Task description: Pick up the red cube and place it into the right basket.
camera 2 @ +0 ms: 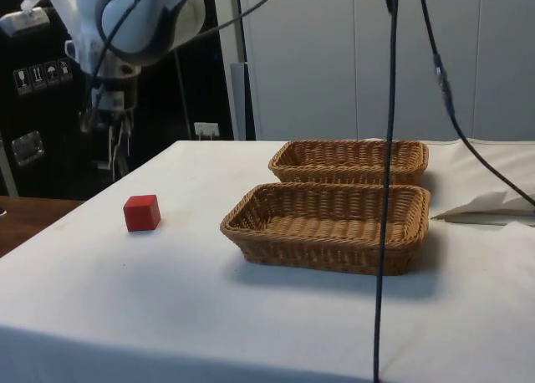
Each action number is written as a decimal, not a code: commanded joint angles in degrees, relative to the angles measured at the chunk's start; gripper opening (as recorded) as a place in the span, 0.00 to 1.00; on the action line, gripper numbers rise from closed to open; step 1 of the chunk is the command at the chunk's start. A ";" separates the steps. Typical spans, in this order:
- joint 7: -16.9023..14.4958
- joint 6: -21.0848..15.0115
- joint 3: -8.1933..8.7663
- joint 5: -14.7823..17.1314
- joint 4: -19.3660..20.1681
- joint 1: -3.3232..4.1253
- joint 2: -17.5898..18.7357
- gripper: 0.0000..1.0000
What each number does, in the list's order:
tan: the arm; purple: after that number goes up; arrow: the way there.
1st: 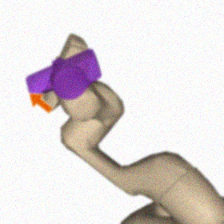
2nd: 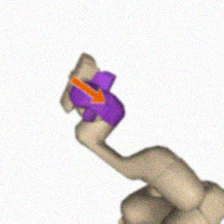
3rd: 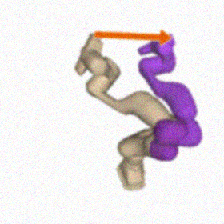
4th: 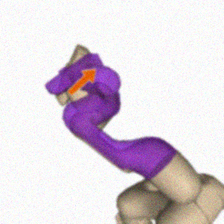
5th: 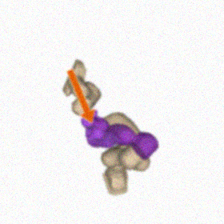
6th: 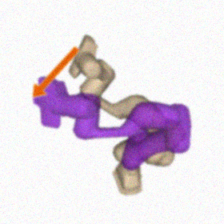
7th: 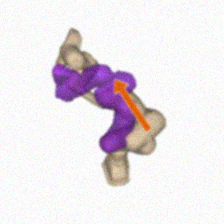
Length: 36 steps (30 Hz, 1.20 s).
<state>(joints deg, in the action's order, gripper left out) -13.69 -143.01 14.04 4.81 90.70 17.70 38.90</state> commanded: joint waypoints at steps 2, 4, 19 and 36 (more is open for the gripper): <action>-1.20 -0.46 -0.69 1.26 -1.26 -0.74 1.66 1.00; -1.66 -0.57 -0.74 2.06 -2.41 -0.92 3.15 1.00; -7.39 0.00 0.06 8.48 -6.30 -2.35 8.82 1.00; -13.46 -0.63 1.83 13.41 -6.36 -3.38 10.77 1.00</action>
<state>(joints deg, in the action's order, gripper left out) -26.70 -143.30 16.44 17.82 84.68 14.73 49.33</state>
